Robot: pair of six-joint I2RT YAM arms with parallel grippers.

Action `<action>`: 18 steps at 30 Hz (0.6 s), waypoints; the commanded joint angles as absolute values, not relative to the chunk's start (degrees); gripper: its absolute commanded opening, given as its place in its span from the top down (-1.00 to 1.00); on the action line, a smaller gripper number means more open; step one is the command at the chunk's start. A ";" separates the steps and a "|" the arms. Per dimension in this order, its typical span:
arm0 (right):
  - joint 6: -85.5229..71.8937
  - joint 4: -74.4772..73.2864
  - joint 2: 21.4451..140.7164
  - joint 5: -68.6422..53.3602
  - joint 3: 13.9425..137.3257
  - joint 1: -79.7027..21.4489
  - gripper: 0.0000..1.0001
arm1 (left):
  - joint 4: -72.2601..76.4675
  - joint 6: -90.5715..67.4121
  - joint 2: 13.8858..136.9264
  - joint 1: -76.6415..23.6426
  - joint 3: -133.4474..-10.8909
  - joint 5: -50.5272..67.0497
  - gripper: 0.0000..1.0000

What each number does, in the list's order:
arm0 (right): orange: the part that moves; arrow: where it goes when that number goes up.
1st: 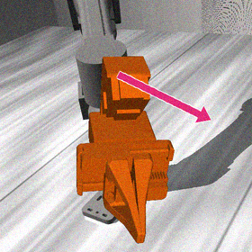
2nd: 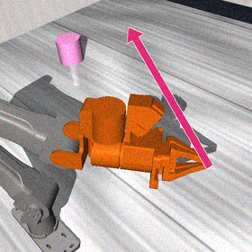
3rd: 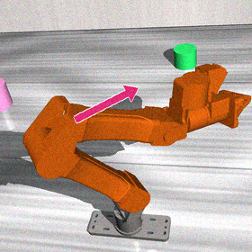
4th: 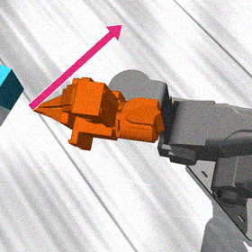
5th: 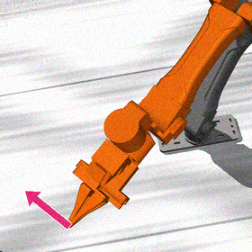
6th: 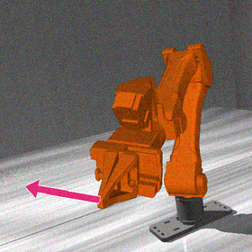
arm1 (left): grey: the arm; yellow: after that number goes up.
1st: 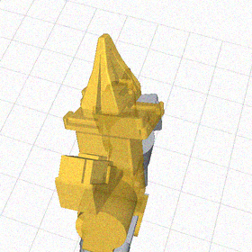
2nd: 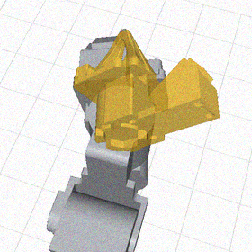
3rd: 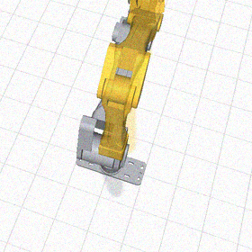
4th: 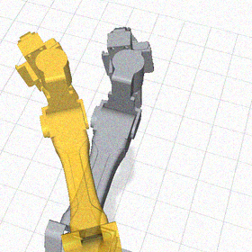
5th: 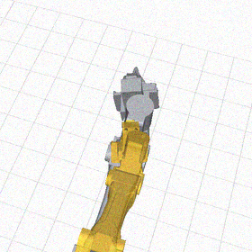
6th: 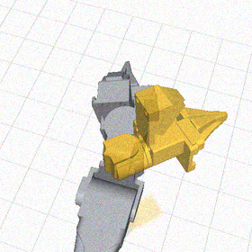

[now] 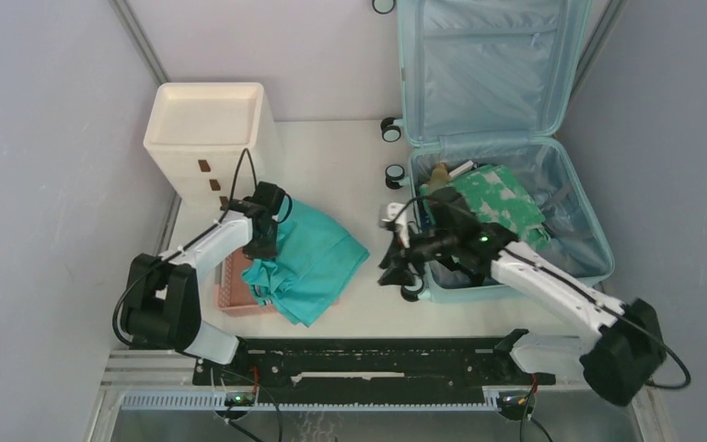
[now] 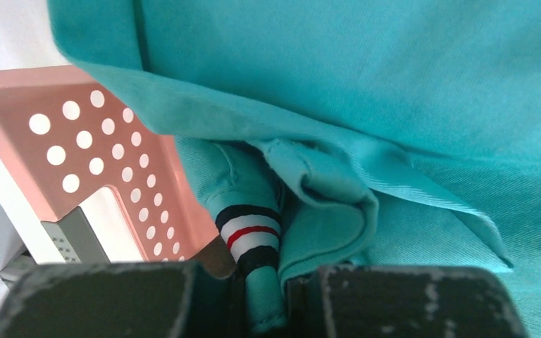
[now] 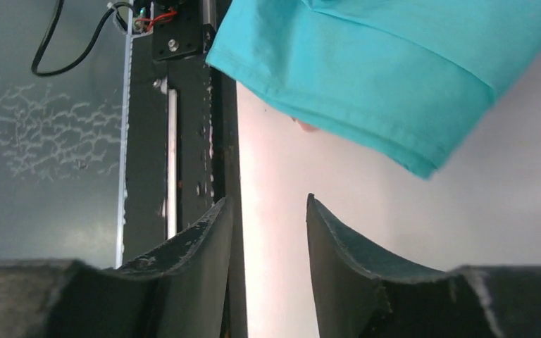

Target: Open, take out, and arrange the luggage

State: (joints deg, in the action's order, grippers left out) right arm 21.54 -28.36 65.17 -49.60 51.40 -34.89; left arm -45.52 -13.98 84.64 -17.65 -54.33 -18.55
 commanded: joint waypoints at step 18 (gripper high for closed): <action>4.86 -10.02 105.67 -14.79 73.72 -58.96 0.56 | -45.93 -13.27 79.51 -11.44 -54.23 -7.05 0.98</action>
